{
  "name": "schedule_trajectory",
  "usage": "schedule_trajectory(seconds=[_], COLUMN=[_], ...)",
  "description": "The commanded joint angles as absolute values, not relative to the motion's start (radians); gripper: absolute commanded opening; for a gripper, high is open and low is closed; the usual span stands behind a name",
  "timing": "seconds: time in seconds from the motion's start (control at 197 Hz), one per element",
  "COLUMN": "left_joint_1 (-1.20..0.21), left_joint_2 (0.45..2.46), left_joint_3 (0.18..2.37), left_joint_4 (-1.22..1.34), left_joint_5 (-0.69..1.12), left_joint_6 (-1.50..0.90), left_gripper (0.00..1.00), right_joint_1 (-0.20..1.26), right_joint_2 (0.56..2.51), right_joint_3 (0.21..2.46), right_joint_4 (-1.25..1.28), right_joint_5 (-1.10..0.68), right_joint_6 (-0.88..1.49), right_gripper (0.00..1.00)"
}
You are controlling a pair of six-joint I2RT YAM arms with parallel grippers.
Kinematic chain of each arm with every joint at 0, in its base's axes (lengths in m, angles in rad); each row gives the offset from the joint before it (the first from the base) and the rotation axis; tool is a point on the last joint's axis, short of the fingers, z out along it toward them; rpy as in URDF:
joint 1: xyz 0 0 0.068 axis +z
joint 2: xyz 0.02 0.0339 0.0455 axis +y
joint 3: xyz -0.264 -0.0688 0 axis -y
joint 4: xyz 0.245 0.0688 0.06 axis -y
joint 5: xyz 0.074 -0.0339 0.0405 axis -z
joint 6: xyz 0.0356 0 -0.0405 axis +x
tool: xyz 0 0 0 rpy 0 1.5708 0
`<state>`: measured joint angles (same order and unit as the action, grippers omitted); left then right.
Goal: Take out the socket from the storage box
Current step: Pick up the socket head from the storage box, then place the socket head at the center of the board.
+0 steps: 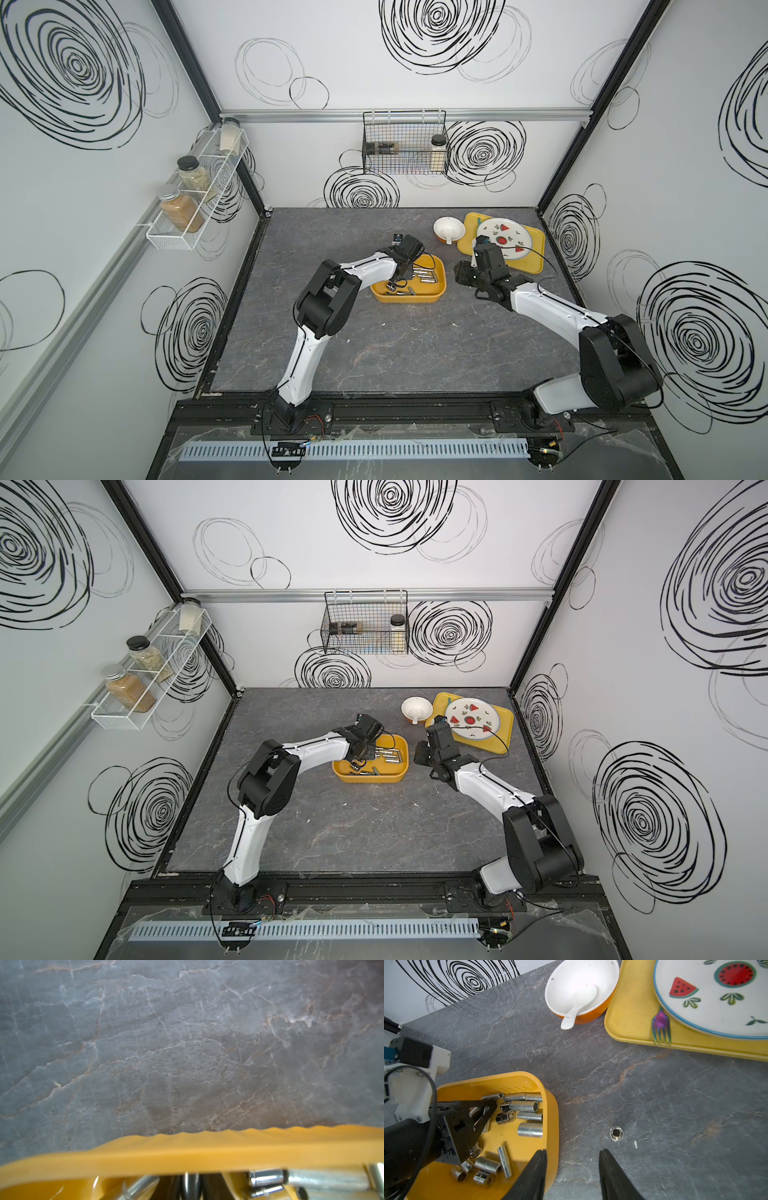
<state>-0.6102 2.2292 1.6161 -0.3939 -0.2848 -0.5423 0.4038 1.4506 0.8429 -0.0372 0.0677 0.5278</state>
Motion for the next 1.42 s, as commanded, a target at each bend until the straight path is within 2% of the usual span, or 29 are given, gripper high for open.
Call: schedule_trajectory(seconds=[0.0,0.35,0.98,1.416], left_joint_1=[-0.600,-0.603,-0.602,-0.607], left_joint_2=[2.246,2.128,1.948,1.646], left_joint_3=[1.609,1.616,1.508,1.142], left_joint_4=[-0.390,-0.390,-0.427,-0.377], left_joint_5=[-0.255,-0.263,-0.232,-0.118], left_joint_6=[-0.545,-0.549,-0.578,-0.664], left_gripper=[0.18,0.13,0.13,0.13], right_joint_1=[0.408,0.408,0.408,0.409], right_joint_2=[1.456,1.448,1.441,1.448], right_joint_3=[0.848,0.847,0.844,0.843], right_joint_4=[-0.030,-0.034,-0.034,-0.030], right_joint_5=[0.067,0.068,0.070,0.060], right_joint_6=[0.531,0.529,0.529,0.529], right_gripper=[0.46,0.46,0.46,0.46])
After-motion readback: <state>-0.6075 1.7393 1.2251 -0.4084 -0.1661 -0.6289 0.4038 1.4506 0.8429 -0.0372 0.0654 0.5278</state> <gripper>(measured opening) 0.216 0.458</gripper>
